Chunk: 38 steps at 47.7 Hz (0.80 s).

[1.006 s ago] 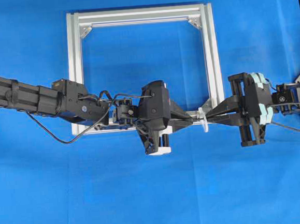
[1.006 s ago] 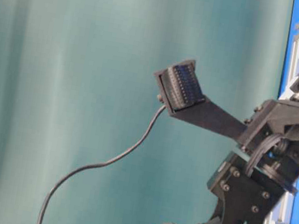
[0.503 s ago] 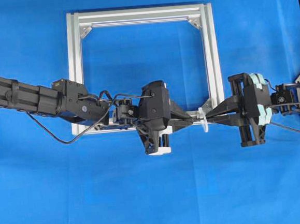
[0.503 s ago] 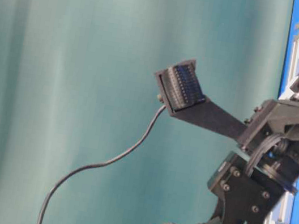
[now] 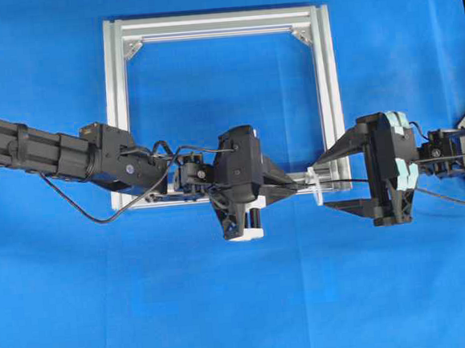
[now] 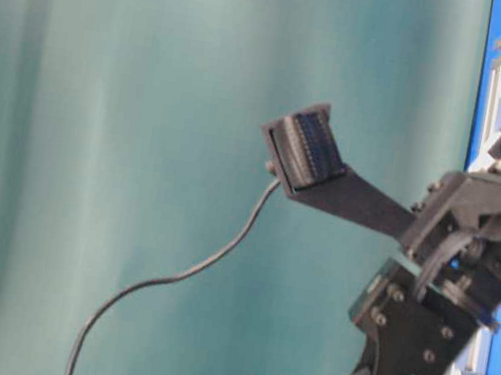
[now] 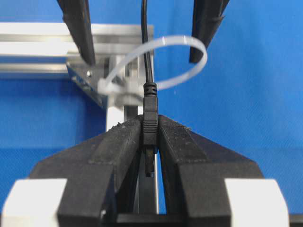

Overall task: Insert the wire through the string loop located on the right side.
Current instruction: 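Open the right gripper and pull the cable leftward with the left gripper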

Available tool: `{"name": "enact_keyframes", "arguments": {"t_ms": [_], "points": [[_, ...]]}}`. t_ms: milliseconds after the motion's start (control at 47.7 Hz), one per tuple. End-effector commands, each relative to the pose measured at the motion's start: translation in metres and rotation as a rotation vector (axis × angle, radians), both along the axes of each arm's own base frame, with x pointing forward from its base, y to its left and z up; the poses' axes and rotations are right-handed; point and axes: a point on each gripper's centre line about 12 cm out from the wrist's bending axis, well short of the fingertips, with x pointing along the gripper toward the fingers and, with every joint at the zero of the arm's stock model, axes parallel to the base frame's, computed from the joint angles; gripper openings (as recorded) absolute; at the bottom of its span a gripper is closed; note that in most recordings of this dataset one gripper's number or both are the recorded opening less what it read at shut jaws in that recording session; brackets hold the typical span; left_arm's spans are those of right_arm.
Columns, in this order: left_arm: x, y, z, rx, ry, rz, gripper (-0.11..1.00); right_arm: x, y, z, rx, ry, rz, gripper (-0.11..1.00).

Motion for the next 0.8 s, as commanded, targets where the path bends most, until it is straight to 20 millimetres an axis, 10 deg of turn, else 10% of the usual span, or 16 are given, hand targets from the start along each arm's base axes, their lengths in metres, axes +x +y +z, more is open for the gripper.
{"name": "enact_keyframes", "arguments": {"t_ms": [0, 776], "points": [[-0.002, -0.002, 0.034, 0.001, -0.072, -0.01, 0.08, 0.003, 0.001, 0.006, 0.005, -0.025, -0.001, 0.93], [-0.197, 0.004, 0.034, -0.002, 0.031, -0.041, 0.08, 0.004, 0.004, 0.012, 0.003, -0.03, 0.017, 0.93]]}}
